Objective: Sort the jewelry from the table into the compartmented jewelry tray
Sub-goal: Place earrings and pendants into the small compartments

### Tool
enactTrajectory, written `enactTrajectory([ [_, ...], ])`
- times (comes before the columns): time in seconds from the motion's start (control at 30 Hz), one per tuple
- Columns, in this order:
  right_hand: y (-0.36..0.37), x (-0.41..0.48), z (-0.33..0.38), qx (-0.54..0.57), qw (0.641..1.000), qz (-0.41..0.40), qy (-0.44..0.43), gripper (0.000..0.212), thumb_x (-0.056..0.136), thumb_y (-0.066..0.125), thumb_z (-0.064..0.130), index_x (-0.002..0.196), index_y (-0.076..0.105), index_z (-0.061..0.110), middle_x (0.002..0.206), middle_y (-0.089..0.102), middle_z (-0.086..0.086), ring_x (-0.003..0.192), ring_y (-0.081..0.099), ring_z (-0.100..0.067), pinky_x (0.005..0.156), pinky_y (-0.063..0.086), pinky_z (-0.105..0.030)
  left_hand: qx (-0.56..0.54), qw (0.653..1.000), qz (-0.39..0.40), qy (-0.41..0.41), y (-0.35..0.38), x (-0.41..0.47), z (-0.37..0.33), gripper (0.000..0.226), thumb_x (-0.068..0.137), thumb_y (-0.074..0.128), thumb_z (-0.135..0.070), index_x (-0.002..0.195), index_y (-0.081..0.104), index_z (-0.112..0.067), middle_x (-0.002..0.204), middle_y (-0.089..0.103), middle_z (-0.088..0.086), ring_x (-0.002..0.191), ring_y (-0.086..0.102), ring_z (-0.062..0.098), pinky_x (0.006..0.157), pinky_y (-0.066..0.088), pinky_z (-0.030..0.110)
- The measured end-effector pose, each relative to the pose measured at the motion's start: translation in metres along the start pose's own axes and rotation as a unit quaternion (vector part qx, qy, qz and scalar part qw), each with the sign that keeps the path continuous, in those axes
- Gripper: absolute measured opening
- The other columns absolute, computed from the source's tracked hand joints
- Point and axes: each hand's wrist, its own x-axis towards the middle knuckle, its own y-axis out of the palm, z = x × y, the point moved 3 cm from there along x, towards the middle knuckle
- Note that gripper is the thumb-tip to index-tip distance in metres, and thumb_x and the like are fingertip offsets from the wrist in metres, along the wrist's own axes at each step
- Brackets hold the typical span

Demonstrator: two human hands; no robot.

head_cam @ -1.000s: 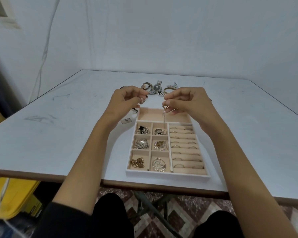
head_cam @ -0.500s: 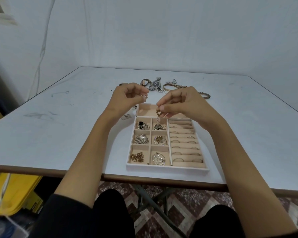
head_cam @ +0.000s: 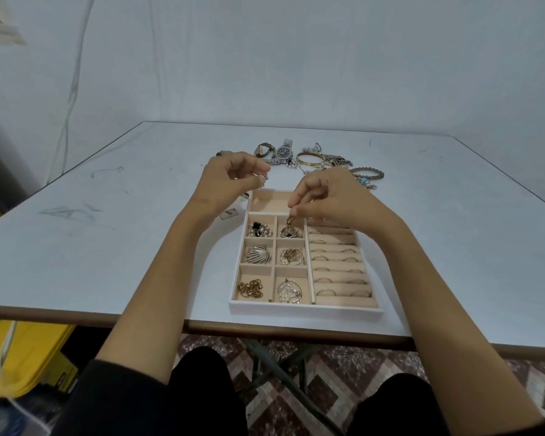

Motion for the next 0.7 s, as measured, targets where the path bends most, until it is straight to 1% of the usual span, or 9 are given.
enactTrajectory([
  [0.1, 0.003, 0.001, 0.001, -0.056, 0.998, 0.001, -0.018, 0.005, 0.077, 0.075, 0.006, 0.082, 0.073, 0.007, 0.071, 0.07, -0.006, 0.045, 0.052, 0.005, 0.048, 0.035, -0.005, 0.004, 1.0, 0.004, -0.002, 0.0, 0.0, 0.002, 0.018, 0.081, 0.069, 0.001, 0.092, 0.07, -0.014, 0.086, 0.068, -0.004, 0.086, 0.061, 0.017, 0.075, 0.05, 0.019],
  [0.13, 0.004, 0.002, 0.001, -0.071, 0.997, 0.002, -0.021, 0.005, 0.076, 0.076, 0.007, 0.08, 0.074, 0.009, 0.068, 0.069, -0.003, 0.043, 0.049, 0.004, 0.047, 0.033, -0.005, 0.006, 1.0, 0.005, -0.001, 0.0, 0.0, 0.002, 0.018, 0.081, 0.069, 0.0, 0.092, 0.07, -0.014, 0.087, 0.069, -0.003, 0.086, 0.062, 0.018, 0.076, 0.05, 0.02],
  [0.2, 0.005, 0.003, -0.001, -0.095, 0.995, 0.0, -0.019, 0.006, 0.074, 0.077, 0.01, 0.078, 0.074, 0.013, 0.065, 0.066, 0.003, 0.043, 0.044, 0.001, 0.047, 0.032, -0.006, 0.009, 1.0, 0.007, 0.002, 0.0, 0.0, 0.003, 0.017, 0.081, 0.069, 0.0, 0.092, 0.07, -0.013, 0.089, 0.069, -0.001, 0.086, 0.063, 0.018, 0.077, 0.051, 0.022],
  [0.27, 0.006, 0.006, -0.003, -0.12, 0.993, -0.002, -0.017, 0.008, 0.071, 0.078, 0.013, 0.078, 0.075, 0.017, 0.066, 0.061, 0.007, 0.045, 0.042, 0.002, 0.047, 0.031, -0.008, 0.01, 1.0, 0.009, 0.002, 0.0, 0.0, 0.003, 0.018, 0.081, 0.07, 0.0, 0.092, 0.07, -0.015, 0.09, 0.069, -0.001, 0.086, 0.063, 0.017, 0.077, 0.051, 0.022],
  [0.37, 0.007, 0.008, -0.007, -0.165, 0.986, -0.005, -0.009, 0.009, 0.07, 0.078, 0.019, 0.077, 0.075, 0.025, 0.072, 0.055, 0.01, 0.052, 0.041, 0.0, 0.053, 0.034, -0.016, 0.009, 1.0, 0.013, 0.001, 0.0, 0.0, 0.004, 0.018, 0.081, 0.07, 0.0, 0.091, 0.07, -0.015, 0.087, 0.068, -0.003, 0.084, 0.063, 0.015, 0.075, 0.05, 0.02],
  [0.5, 0.008, 0.008, -0.01, -0.195, 0.981, -0.006, -0.003, 0.006, 0.072, 0.075, 0.023, 0.076, 0.076, 0.027, 0.075, 0.055, 0.01, 0.06, 0.044, -0.004, 0.058, 0.038, -0.025, 0.009, 1.0, 0.018, 0.0, 0.001, 0.0, 0.004, 0.019, 0.08, 0.069, 0.001, 0.09, 0.071, -0.015, 0.085, 0.067, -0.006, 0.084, 0.063, 0.015, 0.076, 0.05, 0.022],
  [0.57, 0.008, 0.008, -0.01, -0.188, 0.982, -0.008, -0.006, 0.002, 0.072, 0.074, 0.025, 0.074, 0.076, 0.026, 0.075, 0.057, 0.011, 0.061, 0.047, 0.0, 0.058, 0.036, -0.023, 0.01, 1.0, 0.019, 0.0, 0.001, 0.0, 0.005, 0.019, 0.08, 0.07, 0.001, 0.09, 0.071, -0.015, 0.084, 0.067, -0.008, 0.084, 0.063, 0.015, 0.077, 0.05, 0.022],
  [0.63, 0.008, 0.008, -0.011, -0.178, 0.984, -0.014, -0.007, 0.002, 0.072, 0.075, 0.025, 0.071, 0.076, 0.026, 0.073, 0.058, 0.013, 0.06, 0.048, 0.007, 0.058, 0.033, -0.022, 0.013, 1.0, 0.018, 0.001, 0.001, 0.0, 0.005, 0.019, 0.08, 0.07, 0.001, 0.09, 0.071, -0.015, 0.083, 0.067, -0.01, 0.084, 0.063, 0.015, 0.076, 0.05, 0.022],
  [0.7, 0.009, 0.008, -0.011, -0.179, 0.984, -0.016, -0.01, 0.002, 0.072, 0.075, 0.026, 0.071, 0.076, 0.026, 0.071, 0.057, 0.014, 0.059, 0.047, 0.008, 0.058, 0.033, -0.022, 0.015, 1.0, 0.019, -0.001, 0.001, 0.0, 0.005, 0.019, 0.08, 0.07, 0.001, 0.09, 0.071, -0.015, 0.083, 0.066, -0.01, 0.083, 0.063, 0.014, 0.076, 0.05, 0.022],
])
